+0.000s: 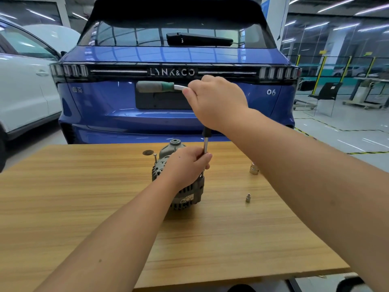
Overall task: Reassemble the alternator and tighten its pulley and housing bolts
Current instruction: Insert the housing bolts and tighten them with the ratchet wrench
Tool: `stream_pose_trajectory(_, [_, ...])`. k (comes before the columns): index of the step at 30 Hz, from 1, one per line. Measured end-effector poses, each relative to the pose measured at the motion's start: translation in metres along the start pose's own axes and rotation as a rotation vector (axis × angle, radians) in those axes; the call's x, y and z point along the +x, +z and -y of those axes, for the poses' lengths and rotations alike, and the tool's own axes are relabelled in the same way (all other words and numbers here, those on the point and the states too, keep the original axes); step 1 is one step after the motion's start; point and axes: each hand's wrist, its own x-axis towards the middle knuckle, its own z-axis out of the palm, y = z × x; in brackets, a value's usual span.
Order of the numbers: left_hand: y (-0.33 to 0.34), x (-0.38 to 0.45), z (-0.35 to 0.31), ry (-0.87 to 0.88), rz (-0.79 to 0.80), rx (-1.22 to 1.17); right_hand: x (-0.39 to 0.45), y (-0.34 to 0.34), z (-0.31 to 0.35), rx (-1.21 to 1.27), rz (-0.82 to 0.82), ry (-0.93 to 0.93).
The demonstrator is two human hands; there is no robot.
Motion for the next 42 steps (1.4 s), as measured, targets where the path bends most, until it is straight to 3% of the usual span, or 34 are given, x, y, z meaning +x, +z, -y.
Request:
stream_pose_trajectory(6, [-0.001, -0.002, -0.002, -0.008, 0.021, -0.022, 0.027, -0.037, 0.001, 0.144, 0.354, 0.189])
stream_pose_trajectory(8, [-0.001, -0.003, -0.002, -0.010, 0.028, -0.046, 0.026, -0.042, 0.003, 0.372, 0.481, 0.302])
stream_pose_trajectory(9, [-0.001, -0.003, -0.002, -0.008, 0.028, -0.057, 0.022, -0.043, 0.003, 0.602, 0.511, 0.431])
stream_pose_trajectory(11, [-0.002, -0.003, -0.003, -0.009, 0.029, -0.068, 0.015, -0.042, 0.000, 1.068, 0.486, 0.666])
stream_pose_trajectory(14, [-0.002, -0.002, -0.004, -0.014, 0.028, -0.063, 0.004, -0.028, -0.005, 1.466, 0.451, 0.778])
stream_pose_trajectory(17, [-0.001, -0.001, -0.005, -0.011, 0.030, -0.052, -0.002, -0.008, -0.002, 1.755, 0.194, 0.999])
stream_pose_trajectory(19, [-0.001, 0.000, -0.005, -0.013, 0.028, -0.048, -0.007, 0.005, 0.003, 1.901, -0.062, 1.009])
stream_pose_trajectory(21, [-0.001, 0.001, -0.004, -0.014, 0.034, -0.053, -0.015, 0.012, 0.008, 1.819, -0.333, 0.811])
stream_pose_trajectory(22, [-0.001, 0.001, -0.004, -0.014, 0.036, -0.059, -0.019, 0.014, 0.008, 1.609, -0.426, 0.666])
stream_pose_trajectory(25, [-0.002, 0.000, -0.003, -0.008, 0.032, -0.072, -0.027, 0.020, 0.004, 0.897, -0.469, 0.222])
stream_pose_trajectory(27, [-0.002, 0.000, -0.003, -0.015, 0.032, -0.073, -0.026, 0.022, 0.002, 0.670, -0.425, 0.093])
stream_pose_trajectory(35, [-0.001, 0.003, -0.004, -0.072, 0.030, -0.105, -0.021, 0.022, 0.005, 0.686, -0.349, 0.117])
stream_pose_trajectory(42, [0.014, 0.005, -0.022, -0.241, -0.113, -0.016, -0.014, 0.025, 0.005, 0.640, -0.284, 0.070])
